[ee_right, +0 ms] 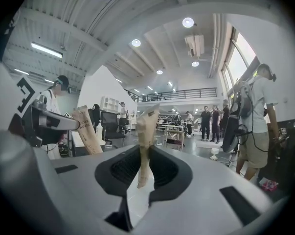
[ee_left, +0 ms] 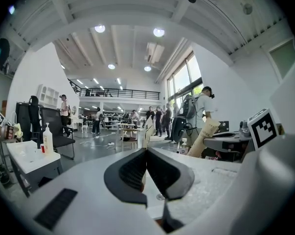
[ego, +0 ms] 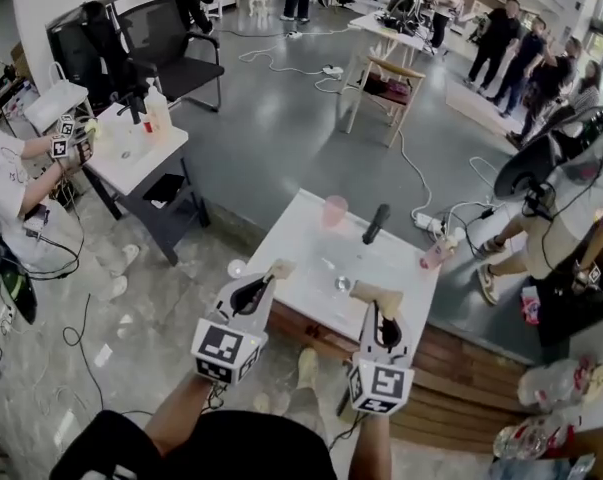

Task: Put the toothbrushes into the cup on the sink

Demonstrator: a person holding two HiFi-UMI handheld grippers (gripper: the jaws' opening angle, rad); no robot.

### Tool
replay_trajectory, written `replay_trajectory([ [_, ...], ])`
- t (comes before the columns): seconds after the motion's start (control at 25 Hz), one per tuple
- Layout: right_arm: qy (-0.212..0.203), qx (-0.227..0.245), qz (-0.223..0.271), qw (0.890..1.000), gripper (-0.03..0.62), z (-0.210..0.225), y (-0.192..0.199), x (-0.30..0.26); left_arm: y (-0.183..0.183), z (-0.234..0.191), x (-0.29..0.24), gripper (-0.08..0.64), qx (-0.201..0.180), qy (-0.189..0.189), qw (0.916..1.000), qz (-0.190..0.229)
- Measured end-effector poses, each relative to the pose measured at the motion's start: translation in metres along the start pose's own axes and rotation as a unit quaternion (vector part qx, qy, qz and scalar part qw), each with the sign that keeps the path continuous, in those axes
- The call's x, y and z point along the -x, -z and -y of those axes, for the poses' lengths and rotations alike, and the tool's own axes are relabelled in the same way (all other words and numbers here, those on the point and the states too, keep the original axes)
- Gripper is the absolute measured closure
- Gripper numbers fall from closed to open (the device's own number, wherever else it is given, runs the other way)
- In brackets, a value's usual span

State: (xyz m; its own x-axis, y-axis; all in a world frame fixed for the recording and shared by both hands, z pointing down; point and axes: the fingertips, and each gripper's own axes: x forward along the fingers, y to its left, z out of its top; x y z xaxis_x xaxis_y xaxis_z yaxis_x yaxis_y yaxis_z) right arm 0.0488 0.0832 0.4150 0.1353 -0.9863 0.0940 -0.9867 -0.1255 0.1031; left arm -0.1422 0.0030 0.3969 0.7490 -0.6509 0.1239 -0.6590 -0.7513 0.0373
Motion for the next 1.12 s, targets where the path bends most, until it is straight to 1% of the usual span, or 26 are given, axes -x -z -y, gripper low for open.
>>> replay_trajectory([
  [0.2, -0.013, -0.005, -0.008, 1.000, 0.540, 0.027, 0.012, -0.040, 0.003, -0.003, -0.046, 0.557, 0.004, -0.011, 0.9999, -0.008],
  [0.48, -0.045, -0.007, -0.021, 0.999, 0.540, 0.058, 0.023, -0.108, 0.006, -0.017, -0.113, 0.557, 0.017, -0.038, 0.9989, -0.023],
  [0.76, -0.070, -0.010, -0.037, 0.997, 0.540, 0.078, 0.031, -0.166, 0.013, -0.033, -0.165, 0.557, 0.027, -0.064, 0.9968, -0.039],
  [1.0, -0.100, -0.015, -0.040, 0.994, 0.540, 0.088, 0.032, -0.209, 0.013, -0.043, -0.199, 0.557, 0.037, -0.088, 0.9944, -0.045],
  [1.12, -0.114, -0.016, -0.045, 0.992, 0.540, 0.090, 0.039, -0.225, 0.017, -0.047, -0.211, 0.557, 0.041, -0.098, 0.9931, -0.049],
])
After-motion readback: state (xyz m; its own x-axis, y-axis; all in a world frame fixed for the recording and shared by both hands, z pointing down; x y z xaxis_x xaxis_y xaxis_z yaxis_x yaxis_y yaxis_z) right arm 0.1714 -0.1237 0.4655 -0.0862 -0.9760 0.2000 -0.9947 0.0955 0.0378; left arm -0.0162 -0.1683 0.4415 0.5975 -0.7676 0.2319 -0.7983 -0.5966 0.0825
